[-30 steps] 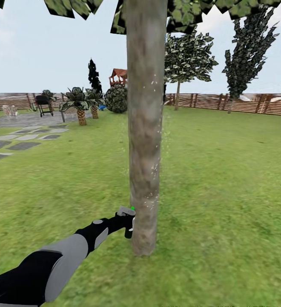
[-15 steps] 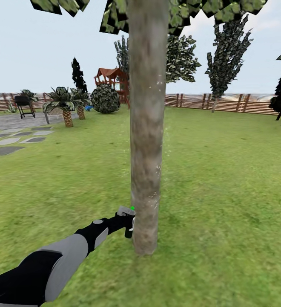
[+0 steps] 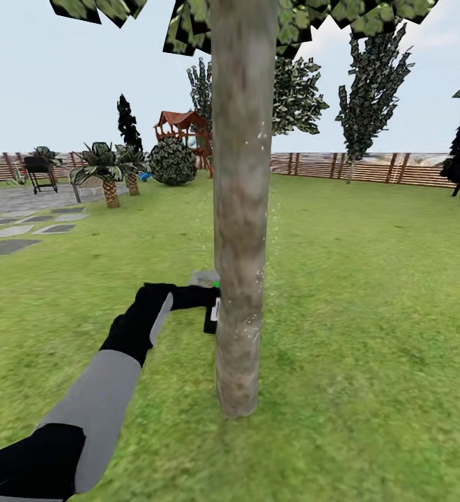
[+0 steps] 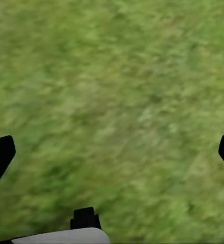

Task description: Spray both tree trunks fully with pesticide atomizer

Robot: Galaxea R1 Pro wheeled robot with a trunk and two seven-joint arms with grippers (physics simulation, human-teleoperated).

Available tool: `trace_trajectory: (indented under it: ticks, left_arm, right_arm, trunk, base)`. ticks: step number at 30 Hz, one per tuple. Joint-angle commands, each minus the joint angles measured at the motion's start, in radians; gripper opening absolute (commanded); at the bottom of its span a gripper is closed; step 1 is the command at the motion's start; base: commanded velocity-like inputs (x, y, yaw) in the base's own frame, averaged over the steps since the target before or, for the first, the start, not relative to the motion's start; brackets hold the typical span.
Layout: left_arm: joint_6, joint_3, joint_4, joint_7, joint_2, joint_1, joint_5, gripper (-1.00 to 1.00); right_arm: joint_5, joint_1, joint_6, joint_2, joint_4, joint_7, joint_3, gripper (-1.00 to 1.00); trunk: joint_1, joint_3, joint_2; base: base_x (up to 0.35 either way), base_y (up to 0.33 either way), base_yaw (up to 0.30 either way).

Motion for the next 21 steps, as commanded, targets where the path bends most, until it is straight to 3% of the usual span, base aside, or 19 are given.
trace_trajectory:
  ticks: [1, 4, 8, 10, 14, 15, 21]
  left_arm:
    - [0.061, 0.001, -0.042, 0.000, 0.000, 0.000, -0.003, -1.00]
    - [0.157, 0.003, -0.099, 0.001, 0.002, -0.015, -0.005, -1.00]
    - [0.234, 0.007, -0.107, 0.000, 0.002, -0.113, -0.005, -1.00]
    - [0.256, 0.011, -0.091, -0.001, 0.002, -0.206, -0.007, -1.00]
    - [0.264, 0.056, 0.043, -0.001, 0.003, -0.421, -0.007, -1.00]
    - [0.265, 0.067, 0.110, -0.001, 0.007, -0.514, -0.007, -1.00]
    - [0.267, 0.073, 0.244, -0.001, 0.013, -0.747, -0.007, -1.00]
  right_arm:
    - [0.000, 0.000, 0.000, 0.000, 0.001, 0.000, 0.000, 1.00]
    - [0.001, 0.000, 0.001, -0.001, 0.002, 0.000, 0.002, 1.00]
    - [0.001, 0.000, 0.002, -0.001, 0.019, 0.000, 0.007, 1.00]
    - [0.001, 0.000, 0.003, -0.001, 0.023, 0.000, 0.007, 1.00]
    - [0.001, 0.000, 0.003, -0.001, 0.026, 0.000, 0.027, 1.00]
    - [0.001, 0.000, 0.003, -0.001, 0.026, 0.001, 0.048, 1.00]
    - [0.001, 0.000, 0.003, -0.001, 0.026, 0.001, 0.059, 1.00]
  trunk:
    - [0.000, 0.000, 0.000]
    - [0.000, 0.000, 0.000]
    - [0.000, 0.000, 0.000]
    - [0.000, 0.000, 0.000]
    - [0.000, 0.000, 0.000]
    - [0.000, 0.000, 0.000]
    - [0.000, 0.000, 0.000]
  base:
    - [0.000, 0.000, 0.000]
    - [0.000, 0.000, 0.000]
    - [0.000, 0.000, 0.000]
    - [0.000, 0.000, 0.000]
    - [0.000, 0.000, 0.000]
    - [0.000, 0.000, 0.000]
    - [0.000, 0.000, 0.000]
